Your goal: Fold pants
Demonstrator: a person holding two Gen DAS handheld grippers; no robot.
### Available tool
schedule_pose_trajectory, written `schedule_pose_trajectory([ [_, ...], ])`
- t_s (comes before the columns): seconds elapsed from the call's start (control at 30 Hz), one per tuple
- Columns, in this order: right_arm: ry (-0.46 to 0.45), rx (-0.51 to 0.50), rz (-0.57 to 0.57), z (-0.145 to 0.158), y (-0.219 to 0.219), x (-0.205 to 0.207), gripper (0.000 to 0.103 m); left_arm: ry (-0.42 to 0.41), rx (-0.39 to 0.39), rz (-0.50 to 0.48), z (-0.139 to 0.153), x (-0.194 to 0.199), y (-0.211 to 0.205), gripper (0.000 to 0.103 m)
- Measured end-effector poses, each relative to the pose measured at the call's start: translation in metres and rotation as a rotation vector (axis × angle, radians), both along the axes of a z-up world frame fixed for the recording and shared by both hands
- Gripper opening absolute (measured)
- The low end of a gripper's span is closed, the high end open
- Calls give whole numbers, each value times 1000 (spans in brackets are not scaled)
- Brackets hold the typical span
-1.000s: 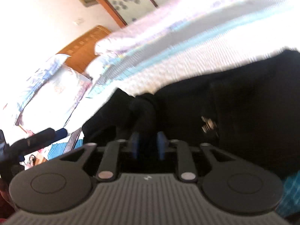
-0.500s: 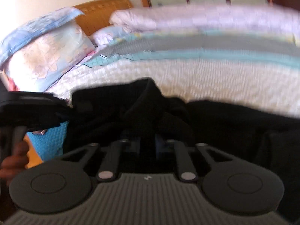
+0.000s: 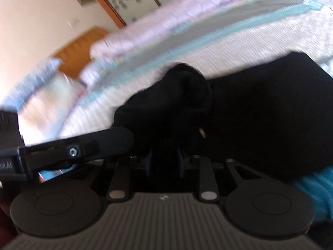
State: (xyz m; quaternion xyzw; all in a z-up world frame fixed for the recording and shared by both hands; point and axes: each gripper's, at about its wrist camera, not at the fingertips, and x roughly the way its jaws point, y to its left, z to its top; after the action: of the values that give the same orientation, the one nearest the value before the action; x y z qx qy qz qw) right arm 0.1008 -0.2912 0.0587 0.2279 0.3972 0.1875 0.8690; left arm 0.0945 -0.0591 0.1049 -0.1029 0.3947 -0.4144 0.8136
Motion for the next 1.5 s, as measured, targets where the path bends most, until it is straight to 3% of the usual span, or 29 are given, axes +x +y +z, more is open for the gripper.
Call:
schedule_pose_trajectory([
  [0.1,-15,36,-39,2,-21,-13,34,-48,0,-72,12,-12,-1,53],
  [0.13,-39,44,-52,7,-27,-16,35,-72,-17,-66,18,-14,7,57],
  [0.23,-125,-15,-100,24,-39,-17,35,-109,-85,35,41,-14,43,59],
  [0.33,-205,-36,-192,41,-47,-13,35,-51,-144,209,41,8,81,56],
  [0.43,-264,-13,-184,46,-37,0,34,59,-148,312,20,33,93,47],
  [0.53,-221,-3,-141,30,-23,11,34,86,-72,323,-1,34,78,45],
  [0.6,-108,43,-108,-1,-14,25,32,101,45,307,-16,34,65,39],
  [0.67,-3,4,-85,-38,3,30,31,128,171,311,-32,26,67,36],
  [0.73,-48,21,-76,-39,2,19,31,163,220,325,-48,26,67,34],
  [0.83,-9,45,-80,-28,-10,24,34,104,254,301,-46,12,67,35],
  [0.87,-24,34,-89,-24,-13,18,39,93,269,295,-43,9,66,36],
  [0.93,-68,19,-126,-18,-23,5,39,74,297,280,-42,2,63,36],
  [1.1,-127,49,-337,-11,-85,-23,39,58,330,238,-38,-23,66,36],
  [1.13,-139,42,-392,-10,-97,-27,41,62,330,236,-36,-26,67,36],
  [1.2,-144,18,-501,-11,-124,-36,56,79,330,224,-30,-32,71,36],
  [1.23,-135,7,-541,-15,-134,-37,59,90,323,219,-25,-33,74,36],
  [1.33,-85,10,-572,-30,-155,-39,62,137,188,247,-2,-23,89,36],
  [1.5,-12,103,-573,-57,-158,-41,63,95,33,271,35,15,71,36],
])
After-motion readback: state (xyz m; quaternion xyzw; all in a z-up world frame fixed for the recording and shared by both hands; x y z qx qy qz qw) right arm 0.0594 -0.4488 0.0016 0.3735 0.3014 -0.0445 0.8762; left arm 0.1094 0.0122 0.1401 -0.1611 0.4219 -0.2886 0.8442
